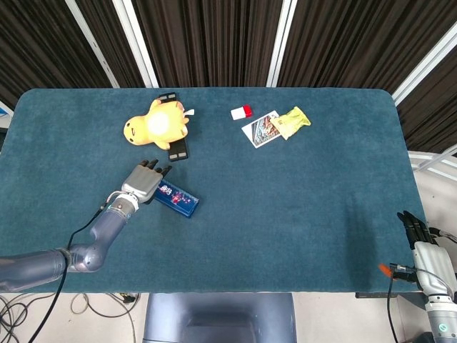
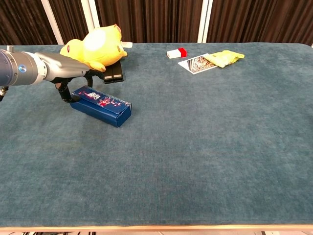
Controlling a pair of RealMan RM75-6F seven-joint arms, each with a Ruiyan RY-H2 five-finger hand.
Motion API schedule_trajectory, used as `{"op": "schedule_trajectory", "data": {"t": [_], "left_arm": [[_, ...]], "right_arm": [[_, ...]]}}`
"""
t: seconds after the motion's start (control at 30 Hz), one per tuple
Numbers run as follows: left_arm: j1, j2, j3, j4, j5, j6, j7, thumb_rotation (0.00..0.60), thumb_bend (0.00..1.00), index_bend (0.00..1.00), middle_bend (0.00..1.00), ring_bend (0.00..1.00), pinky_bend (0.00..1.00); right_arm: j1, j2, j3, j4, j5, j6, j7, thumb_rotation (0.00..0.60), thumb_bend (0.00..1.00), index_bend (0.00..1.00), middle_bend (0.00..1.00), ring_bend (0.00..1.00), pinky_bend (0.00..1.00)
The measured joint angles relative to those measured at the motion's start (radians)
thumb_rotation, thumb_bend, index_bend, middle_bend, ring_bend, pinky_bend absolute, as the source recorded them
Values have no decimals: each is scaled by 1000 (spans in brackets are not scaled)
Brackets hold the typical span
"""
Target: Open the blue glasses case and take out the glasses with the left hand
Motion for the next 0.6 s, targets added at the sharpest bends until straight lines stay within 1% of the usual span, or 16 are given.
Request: {"op": "schedule_trajectory", "data": {"t": [0.37, 0.47, 0.6], "left_arm": [[-15, -51, -5, 50, 11, 26, -22, 600, 440, 70, 248, 0, 142], [-20, -67, -11, 64, 15, 35, -26, 600, 440, 64, 224, 0, 142], [-26, -94, -18, 91, 21, 53, -28, 600, 424, 28, 156, 0, 139]], "right_arm": [[0, 2, 1, -4, 5, -3, 0, 600, 137, 0, 0, 0, 199], [0, 3, 1, -6, 6, -5, 1, 600, 137, 0, 0, 0, 199], [1, 4, 0, -7, 6, -7, 3, 600, 137, 0, 0, 0, 199]]}}
